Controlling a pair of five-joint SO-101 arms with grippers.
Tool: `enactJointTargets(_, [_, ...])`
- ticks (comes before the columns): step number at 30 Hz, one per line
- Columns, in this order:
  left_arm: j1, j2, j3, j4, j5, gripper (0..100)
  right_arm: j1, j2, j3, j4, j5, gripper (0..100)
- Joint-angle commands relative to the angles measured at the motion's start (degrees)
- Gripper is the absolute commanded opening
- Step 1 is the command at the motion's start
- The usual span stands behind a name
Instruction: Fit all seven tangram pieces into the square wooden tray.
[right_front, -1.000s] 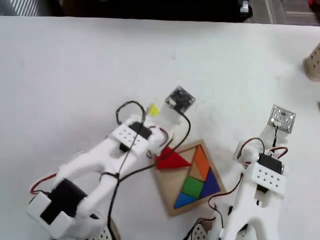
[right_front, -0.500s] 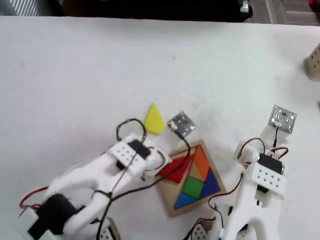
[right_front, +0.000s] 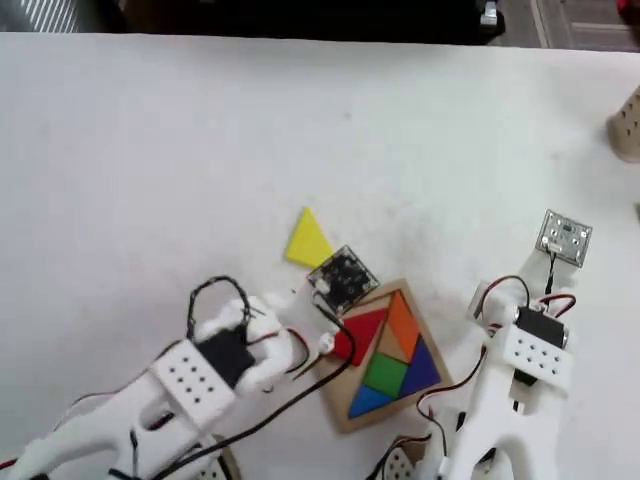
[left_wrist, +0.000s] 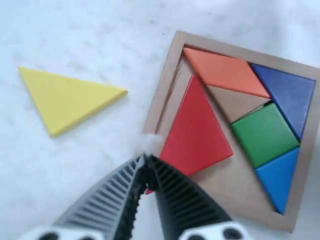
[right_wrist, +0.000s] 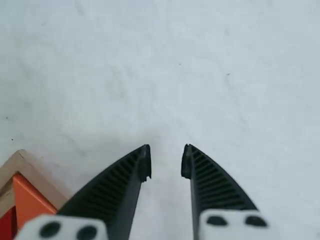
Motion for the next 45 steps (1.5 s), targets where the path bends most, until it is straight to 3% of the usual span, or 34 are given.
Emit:
enactJointTargets(1, [4.4, -4.0, 0.8, 0.7, 0.6, 2, 0.2, -0.7, -2.5, -0.8, -0.8, 11.2])
enactJointTargets(8, [11.2, 5.5, -0.3, 2.6, -0.4, 2, 0.2, 2.6, -2.8, -3.5, -0.9, 11.2])
enactJointTargets(13, [17.4, 8.2, -0.7, 5.7, -9.5, 2, 0.4, 10.4, -7.2, -3.0, -0.9, 11.2])
enactJointTargets(15, [18.8, 8.7, -0.7, 5.4, -9.7, 2, 0.4, 13.4, -9.3, -1.9, -0.9, 11.2])
enactJointTargets(26, [11.2, 15.0, -1.8, -6.9, -6.6, 2, 0.2, 18.0, -12.7, 0.0, -0.9, 11.2])
enactJointTargets(34, [11.1, 28.0, -12.6, -0.6, -6.6, 2, 0.4, 18.0, -12.7, 0.1, -0.9, 11.2])
enactJointTargets(41, [11.2, 31.5, -15.4, -7.1, -6.5, 2, 0.4, 18.0, -12.7, 0.1, -0.9, 11.2])
enactJointTargets(45, [10.9, 36.0, -19.5, -6.9, -6.5, 2, 0.4, 18.0, -12.7, 0.1, -1.0, 11.2])
